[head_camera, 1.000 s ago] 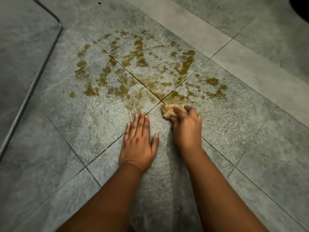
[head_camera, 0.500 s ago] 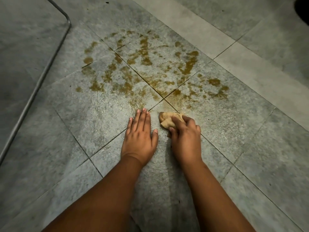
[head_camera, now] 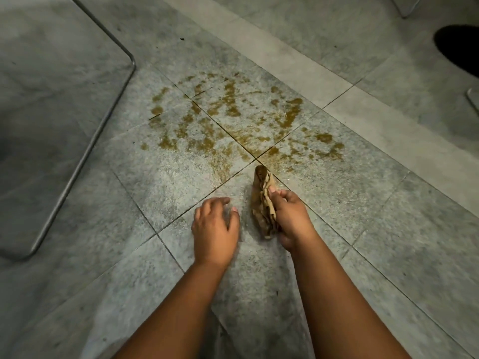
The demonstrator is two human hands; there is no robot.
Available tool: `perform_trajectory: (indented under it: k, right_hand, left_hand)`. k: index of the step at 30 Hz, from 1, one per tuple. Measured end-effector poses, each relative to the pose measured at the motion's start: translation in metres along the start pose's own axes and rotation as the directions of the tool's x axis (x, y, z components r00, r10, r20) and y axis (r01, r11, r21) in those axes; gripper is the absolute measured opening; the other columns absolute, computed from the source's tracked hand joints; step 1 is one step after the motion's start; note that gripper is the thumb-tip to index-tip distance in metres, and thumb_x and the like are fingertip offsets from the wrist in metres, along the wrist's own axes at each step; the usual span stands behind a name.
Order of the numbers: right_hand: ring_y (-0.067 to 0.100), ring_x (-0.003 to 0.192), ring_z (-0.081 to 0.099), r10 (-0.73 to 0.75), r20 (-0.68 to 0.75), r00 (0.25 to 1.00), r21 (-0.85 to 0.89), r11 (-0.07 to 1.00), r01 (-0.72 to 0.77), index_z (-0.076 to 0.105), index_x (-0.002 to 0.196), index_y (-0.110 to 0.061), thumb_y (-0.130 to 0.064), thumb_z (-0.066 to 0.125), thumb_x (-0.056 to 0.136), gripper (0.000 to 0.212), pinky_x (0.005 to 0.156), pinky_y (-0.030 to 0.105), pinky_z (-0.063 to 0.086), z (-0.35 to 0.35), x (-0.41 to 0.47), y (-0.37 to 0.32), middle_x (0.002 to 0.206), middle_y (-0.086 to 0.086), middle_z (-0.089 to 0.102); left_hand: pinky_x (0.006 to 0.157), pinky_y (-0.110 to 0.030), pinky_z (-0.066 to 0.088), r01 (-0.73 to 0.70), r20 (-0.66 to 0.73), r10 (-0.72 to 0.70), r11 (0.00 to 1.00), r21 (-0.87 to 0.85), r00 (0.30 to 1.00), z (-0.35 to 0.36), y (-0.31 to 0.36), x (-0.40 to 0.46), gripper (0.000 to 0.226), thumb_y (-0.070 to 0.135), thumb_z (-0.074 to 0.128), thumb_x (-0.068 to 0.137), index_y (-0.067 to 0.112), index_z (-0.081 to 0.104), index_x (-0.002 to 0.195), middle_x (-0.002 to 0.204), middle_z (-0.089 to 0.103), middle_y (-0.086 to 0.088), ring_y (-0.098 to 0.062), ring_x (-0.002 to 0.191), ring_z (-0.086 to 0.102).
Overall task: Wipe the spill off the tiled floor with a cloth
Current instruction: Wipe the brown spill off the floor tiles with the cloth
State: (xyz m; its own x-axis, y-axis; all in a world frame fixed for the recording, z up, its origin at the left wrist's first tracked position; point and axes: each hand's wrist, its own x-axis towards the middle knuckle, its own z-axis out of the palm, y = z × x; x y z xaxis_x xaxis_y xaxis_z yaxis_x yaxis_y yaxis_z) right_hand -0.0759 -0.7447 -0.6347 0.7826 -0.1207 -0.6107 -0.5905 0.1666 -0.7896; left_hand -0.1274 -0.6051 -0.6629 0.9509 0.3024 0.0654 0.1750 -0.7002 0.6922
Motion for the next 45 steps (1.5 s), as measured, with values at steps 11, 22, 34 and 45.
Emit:
perform_trajectory:
  k: [11, 22, 34, 45]
  right_hand:
    - [0.036, 0.109, 0.062, 0.173, 0.347, 0.922, 0.348, 0.889, -0.298, 0.061, 0.119, 0.002, -0.035, 0.038, 0.102, 0.047, 0.098, 0.048, 0.047, 0.014, -0.010, 0.010, 0.115, 0.024, 0.065]
    - [0.019, 0.078, 0.055, 0.027, -0.089, 0.996, -0.131, 0.991, -0.039, 0.068, 0.104, -0.011, -0.050, 0.038, 0.100, 0.050, 0.067, 0.033, 0.045, -0.002, -0.014, -0.021, 0.103, 0.005, 0.065]
    - [0.026, 0.118, 0.042, -0.543, 0.373, 0.752, -0.777, 0.260, 0.573, 0.061, 0.124, -0.020, -0.023, 0.050, 0.095, 0.031, 0.097, 0.032, 0.034, 0.063, -0.007, 0.002, 0.129, 0.005, 0.052]
    - [0.027, 0.120, 0.038, -0.508, 0.366, 0.780, -0.868, 0.114, 0.482, 0.050, 0.130, -0.029, -0.055, 0.052, 0.088, 0.050, 0.099, 0.040, 0.034, 0.066, 0.006, 0.023, 0.134, 0.002, 0.048]
  left_hand:
    - [0.083, -0.041, 0.058, 0.679, 0.538, -0.415, 0.408, -0.611, 0.734, -0.010, 0.025, -0.002, 0.028, 0.030, 0.072, 0.087, 0.015, 0.060, 0.108, 0.101, 0.072, -0.009, -0.025, 0.092, 0.071]
    - [0.083, -0.039, 0.057, 0.577, 0.401, -0.452, 0.371, -0.728, 0.797, -0.010, 0.022, 0.015, 0.041, 0.011, 0.081, 0.075, 0.018, 0.053, 0.102, 0.102, 0.068, -0.010, -0.026, 0.096, 0.069]
    - [0.091, -0.040, 0.038, 0.019, 0.132, -0.050, 0.974, 0.225, 0.990, -0.014, -0.015, 0.010, 0.046, 0.042, 0.057, 0.085, 0.013, 0.055, 0.120, 0.122, 0.056, -0.008, -0.027, 0.116, 0.045]
    - [0.099, -0.042, 0.030, -0.152, 0.087, 0.126, 0.877, 0.456, 0.988, -0.019, -0.047, 0.016, 0.038, 0.033, 0.045, 0.096, 0.018, 0.054, 0.129, 0.141, 0.048, -0.004, -0.023, 0.129, 0.040]
